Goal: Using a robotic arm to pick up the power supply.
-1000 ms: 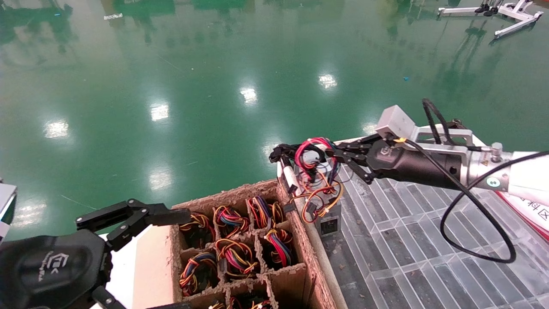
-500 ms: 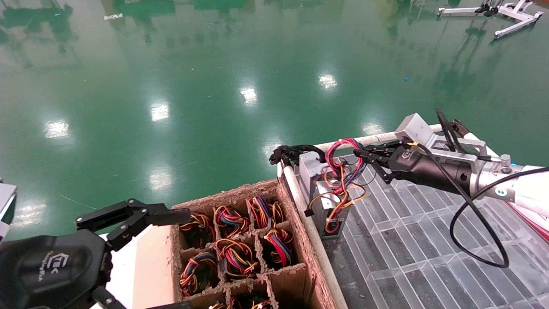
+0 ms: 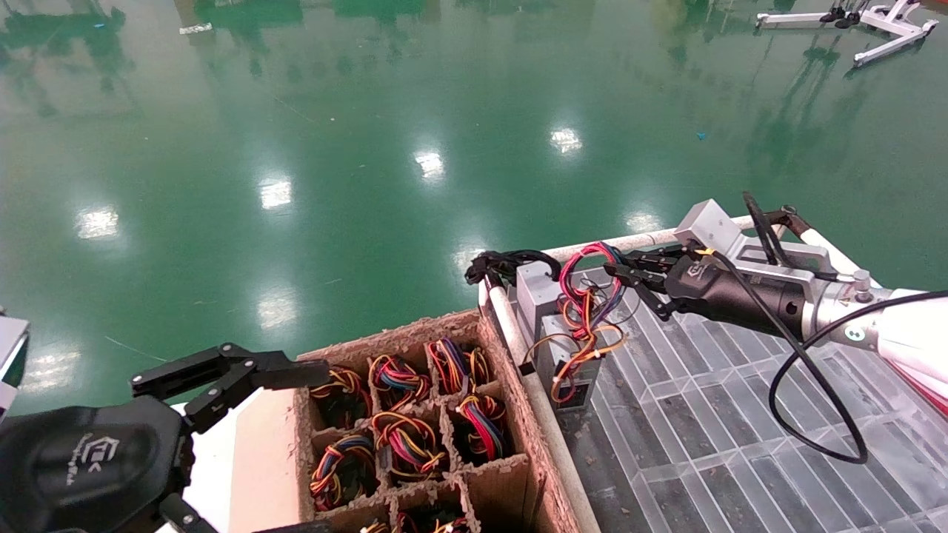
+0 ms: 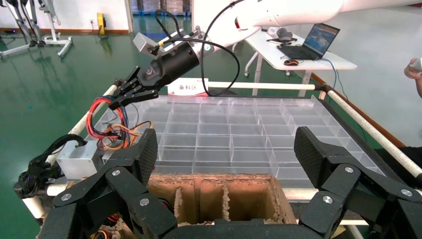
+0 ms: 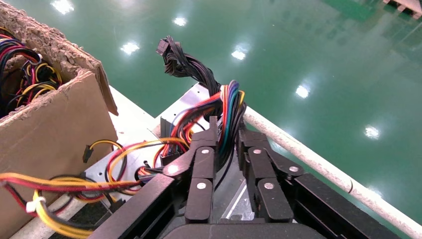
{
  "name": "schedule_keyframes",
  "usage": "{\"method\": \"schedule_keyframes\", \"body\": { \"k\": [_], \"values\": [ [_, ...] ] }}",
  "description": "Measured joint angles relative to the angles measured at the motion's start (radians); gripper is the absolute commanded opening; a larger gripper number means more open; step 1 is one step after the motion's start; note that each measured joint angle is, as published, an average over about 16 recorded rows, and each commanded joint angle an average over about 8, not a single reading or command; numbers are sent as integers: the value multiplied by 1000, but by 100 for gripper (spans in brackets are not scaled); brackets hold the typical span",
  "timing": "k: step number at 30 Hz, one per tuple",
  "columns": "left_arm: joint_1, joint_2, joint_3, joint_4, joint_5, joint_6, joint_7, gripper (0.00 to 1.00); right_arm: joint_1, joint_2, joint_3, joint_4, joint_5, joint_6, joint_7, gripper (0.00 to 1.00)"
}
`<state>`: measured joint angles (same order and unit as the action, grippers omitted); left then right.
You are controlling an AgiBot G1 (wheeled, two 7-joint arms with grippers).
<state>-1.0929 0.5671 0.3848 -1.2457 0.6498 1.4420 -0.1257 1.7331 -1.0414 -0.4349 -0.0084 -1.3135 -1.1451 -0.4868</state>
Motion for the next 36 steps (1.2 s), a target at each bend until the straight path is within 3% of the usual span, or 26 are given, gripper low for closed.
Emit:
{"method": "schedule_keyframes", "body": {
  "k": [20, 36],
  "values": [
    [0, 0, 0, 0, 0, 0, 0, 100, 49, 1, -14, 46, -13, -57, 60, 100],
    [0, 0, 0, 0, 0, 0, 0, 100, -101, 96, 23, 323, 119, -129, 204, 100]
  ]
}}
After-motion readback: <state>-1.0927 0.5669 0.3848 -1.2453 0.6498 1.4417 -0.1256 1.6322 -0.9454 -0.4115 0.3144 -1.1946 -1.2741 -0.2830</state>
